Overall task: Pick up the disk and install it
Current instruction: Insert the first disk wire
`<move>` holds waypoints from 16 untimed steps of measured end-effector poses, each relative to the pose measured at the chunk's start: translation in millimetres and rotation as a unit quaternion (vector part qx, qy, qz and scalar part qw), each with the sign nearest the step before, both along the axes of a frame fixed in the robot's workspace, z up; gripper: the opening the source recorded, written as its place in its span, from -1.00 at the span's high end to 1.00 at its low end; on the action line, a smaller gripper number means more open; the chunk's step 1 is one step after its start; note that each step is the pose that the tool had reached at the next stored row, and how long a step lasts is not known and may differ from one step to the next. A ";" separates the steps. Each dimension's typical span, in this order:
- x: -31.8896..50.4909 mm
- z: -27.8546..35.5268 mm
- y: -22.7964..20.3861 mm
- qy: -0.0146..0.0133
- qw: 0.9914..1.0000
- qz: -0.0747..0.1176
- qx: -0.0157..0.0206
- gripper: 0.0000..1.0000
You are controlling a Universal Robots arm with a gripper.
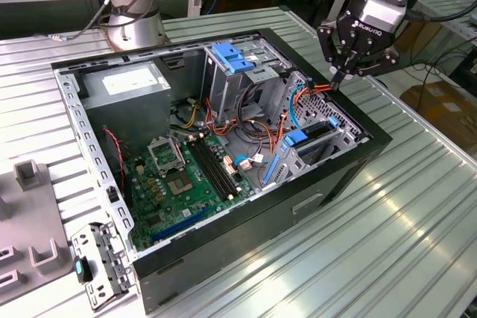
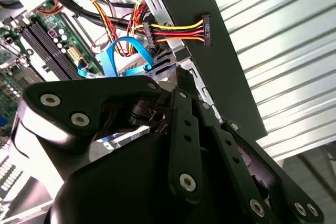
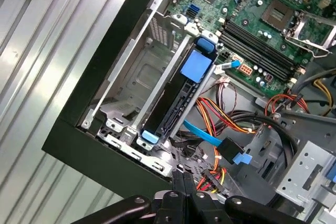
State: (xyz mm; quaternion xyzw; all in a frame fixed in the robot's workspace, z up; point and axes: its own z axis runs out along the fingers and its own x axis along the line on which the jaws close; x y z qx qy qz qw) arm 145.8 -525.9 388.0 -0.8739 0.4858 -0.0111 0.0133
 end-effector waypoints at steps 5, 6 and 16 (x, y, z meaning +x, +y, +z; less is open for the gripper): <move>2.6 0.1 1.3 0.000 1.000 0.005 0.000 0.79; 3.1 0.1 1.8 0.000 1.000 0.006 0.000 0.79; 13.3 0.0 4.7 0.000 1.000 0.024 0.000 0.65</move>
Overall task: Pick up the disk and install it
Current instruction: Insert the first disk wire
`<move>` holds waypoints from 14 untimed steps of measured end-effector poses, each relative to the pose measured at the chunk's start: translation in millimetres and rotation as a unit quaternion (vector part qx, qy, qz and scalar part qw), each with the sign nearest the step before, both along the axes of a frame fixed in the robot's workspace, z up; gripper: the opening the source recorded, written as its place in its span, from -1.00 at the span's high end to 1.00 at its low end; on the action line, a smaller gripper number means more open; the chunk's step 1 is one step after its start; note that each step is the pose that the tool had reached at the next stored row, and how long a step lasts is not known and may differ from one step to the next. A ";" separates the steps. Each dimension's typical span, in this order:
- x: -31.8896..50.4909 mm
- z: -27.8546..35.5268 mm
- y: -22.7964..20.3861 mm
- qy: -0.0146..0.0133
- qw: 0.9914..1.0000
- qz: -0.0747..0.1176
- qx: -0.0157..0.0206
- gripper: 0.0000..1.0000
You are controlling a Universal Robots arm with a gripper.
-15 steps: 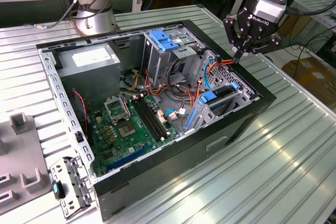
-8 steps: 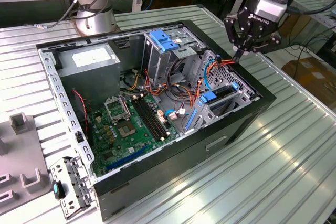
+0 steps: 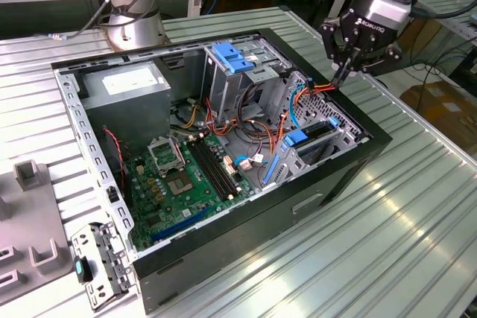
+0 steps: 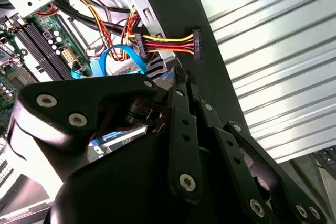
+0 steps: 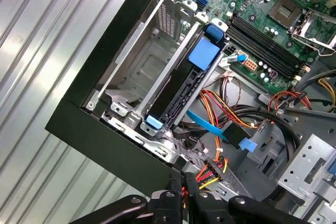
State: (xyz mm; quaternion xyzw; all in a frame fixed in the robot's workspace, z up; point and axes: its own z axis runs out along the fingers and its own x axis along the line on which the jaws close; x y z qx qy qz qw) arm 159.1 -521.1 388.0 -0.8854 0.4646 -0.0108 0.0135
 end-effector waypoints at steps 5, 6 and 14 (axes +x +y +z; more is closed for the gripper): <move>3.7 -0.3 0.0 0.000 0.999 0.037 0.000 0.63; 5.8 -0.5 0.0 0.000 0.999 0.048 0.000 0.50; 9.8 -2.7 0.0 0.000 0.992 0.124 0.000 0.50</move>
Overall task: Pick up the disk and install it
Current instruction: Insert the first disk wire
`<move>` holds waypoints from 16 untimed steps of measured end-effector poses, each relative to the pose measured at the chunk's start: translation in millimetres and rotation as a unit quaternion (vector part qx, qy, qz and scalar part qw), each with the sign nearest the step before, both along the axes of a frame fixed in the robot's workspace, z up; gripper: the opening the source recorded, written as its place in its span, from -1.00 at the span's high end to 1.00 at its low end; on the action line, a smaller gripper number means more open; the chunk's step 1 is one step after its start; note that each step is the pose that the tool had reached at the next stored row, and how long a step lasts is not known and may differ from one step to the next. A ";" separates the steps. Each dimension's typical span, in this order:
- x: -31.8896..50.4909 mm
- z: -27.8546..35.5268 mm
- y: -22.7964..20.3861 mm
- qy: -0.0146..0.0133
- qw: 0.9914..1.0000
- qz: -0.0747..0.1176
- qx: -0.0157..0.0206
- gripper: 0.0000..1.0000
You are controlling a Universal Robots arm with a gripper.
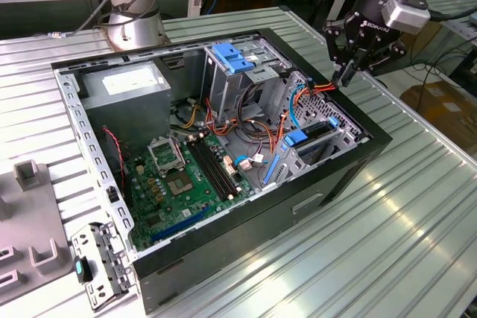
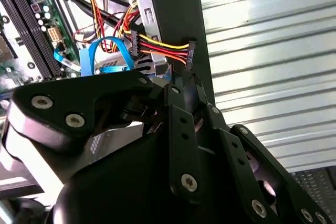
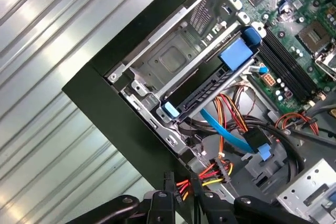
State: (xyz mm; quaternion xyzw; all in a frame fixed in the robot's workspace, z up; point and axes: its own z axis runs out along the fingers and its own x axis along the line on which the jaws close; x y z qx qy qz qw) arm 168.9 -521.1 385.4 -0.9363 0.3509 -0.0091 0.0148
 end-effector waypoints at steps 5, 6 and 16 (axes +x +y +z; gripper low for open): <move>5.3 -2.0 0.8 0.000 0.999 0.033 0.000 0.50; 6.5 -2.5 1.0 0.000 0.999 0.040 0.000 0.50; 9.3 -10.9 7.0 0.000 0.993 0.120 0.000 0.35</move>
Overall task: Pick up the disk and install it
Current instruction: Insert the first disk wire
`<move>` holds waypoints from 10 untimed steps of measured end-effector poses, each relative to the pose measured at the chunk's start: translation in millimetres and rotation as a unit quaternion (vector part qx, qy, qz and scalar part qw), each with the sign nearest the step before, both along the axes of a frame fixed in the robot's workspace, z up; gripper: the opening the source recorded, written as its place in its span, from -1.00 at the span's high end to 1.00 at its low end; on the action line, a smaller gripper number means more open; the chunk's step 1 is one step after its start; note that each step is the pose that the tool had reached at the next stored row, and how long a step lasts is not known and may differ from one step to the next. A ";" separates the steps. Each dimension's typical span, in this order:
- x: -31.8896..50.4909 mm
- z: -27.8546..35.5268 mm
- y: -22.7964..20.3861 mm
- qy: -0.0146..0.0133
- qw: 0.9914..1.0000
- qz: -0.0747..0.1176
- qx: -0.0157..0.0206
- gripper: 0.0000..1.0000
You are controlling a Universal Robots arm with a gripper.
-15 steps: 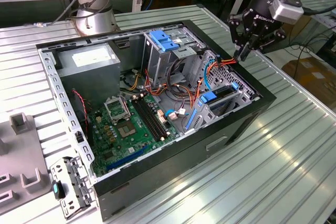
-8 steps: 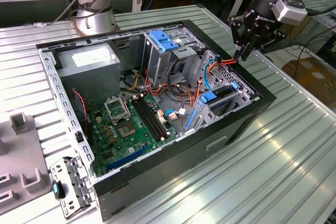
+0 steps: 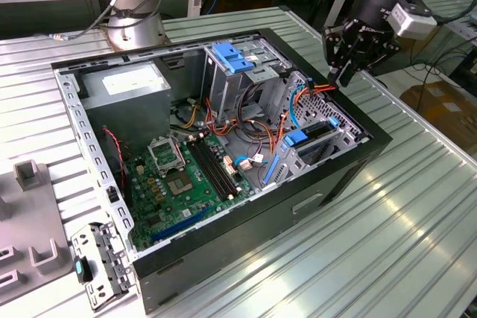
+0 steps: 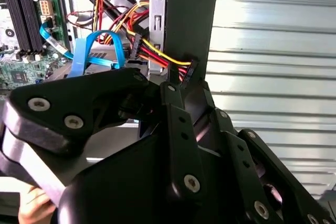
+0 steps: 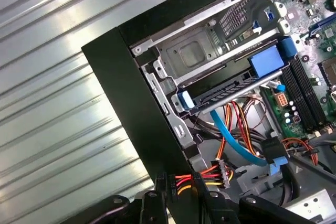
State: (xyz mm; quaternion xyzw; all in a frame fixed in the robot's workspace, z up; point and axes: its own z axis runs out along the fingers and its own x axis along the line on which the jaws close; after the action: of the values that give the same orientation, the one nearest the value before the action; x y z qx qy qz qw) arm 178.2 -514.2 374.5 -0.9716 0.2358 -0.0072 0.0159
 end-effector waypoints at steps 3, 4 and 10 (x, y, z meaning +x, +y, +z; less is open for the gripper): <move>4.9 -3.8 0.2 0.000 1.000 0.006 0.000 0.35; 4.9 -4.9 0.2 0.000 1.000 0.025 0.000 0.35; 5.0 -7.7 0.2 -0.001 0.999 0.043 0.000 0.35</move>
State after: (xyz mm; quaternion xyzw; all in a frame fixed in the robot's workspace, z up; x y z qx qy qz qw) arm 183.2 -514.0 366.7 -0.9808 0.1941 -0.0072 0.0162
